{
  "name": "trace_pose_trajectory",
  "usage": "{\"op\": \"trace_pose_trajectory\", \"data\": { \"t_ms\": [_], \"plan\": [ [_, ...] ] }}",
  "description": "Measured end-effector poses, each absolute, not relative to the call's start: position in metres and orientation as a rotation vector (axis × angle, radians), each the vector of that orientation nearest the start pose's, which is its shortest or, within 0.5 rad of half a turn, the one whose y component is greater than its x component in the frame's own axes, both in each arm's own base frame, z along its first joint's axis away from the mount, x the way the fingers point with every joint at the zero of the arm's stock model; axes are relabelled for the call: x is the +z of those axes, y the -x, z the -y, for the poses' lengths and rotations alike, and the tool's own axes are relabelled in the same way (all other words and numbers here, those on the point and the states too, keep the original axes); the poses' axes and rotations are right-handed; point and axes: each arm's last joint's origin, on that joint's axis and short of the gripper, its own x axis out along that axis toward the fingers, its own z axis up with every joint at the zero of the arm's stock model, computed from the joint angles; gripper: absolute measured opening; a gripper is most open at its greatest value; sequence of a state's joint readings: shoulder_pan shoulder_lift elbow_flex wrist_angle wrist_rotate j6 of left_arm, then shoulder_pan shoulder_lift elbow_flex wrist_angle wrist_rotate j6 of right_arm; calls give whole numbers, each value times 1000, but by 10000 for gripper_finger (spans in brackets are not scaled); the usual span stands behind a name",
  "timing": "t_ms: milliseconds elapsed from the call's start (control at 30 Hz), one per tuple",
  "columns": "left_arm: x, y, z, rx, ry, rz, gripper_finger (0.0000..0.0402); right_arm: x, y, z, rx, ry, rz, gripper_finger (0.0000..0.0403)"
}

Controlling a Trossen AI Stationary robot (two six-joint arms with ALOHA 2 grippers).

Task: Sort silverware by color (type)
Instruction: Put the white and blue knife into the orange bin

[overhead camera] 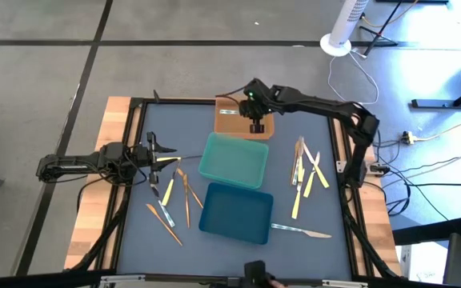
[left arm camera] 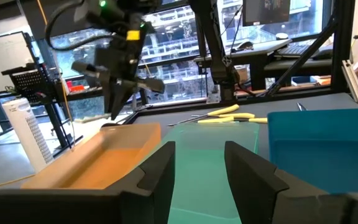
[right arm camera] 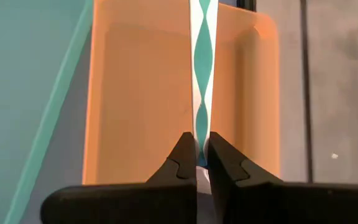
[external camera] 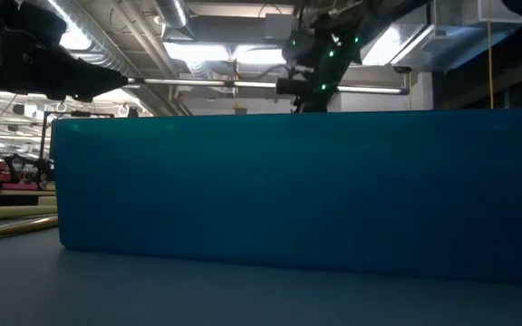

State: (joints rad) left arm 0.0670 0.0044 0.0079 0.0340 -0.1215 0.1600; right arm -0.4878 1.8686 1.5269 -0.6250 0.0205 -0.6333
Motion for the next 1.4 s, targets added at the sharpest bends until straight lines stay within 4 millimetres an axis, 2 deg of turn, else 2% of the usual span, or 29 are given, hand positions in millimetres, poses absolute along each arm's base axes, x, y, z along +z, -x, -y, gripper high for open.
{"op": "trace_pose_trajectory", "data": {
  "t_ms": [167, 667, 1133, 1400],
  "plan": [
    [169, -97, -10, 191, -159, 23, 133, 232, -356, 202, -99, 283, -1067, 5],
    [169, -97, -10, 191, -159, 22, 133, 177, -370, 209, -37, 228, -1176, 5],
    [169, -97, -10, 191, -159, 22, 133, 154, -377, 212, -30, 222, -1188, 5],
    [169, -97, -10, 191, -159, 22, 133, 149, -377, 213, -26, 219, -1198, 5]
  ]
}}
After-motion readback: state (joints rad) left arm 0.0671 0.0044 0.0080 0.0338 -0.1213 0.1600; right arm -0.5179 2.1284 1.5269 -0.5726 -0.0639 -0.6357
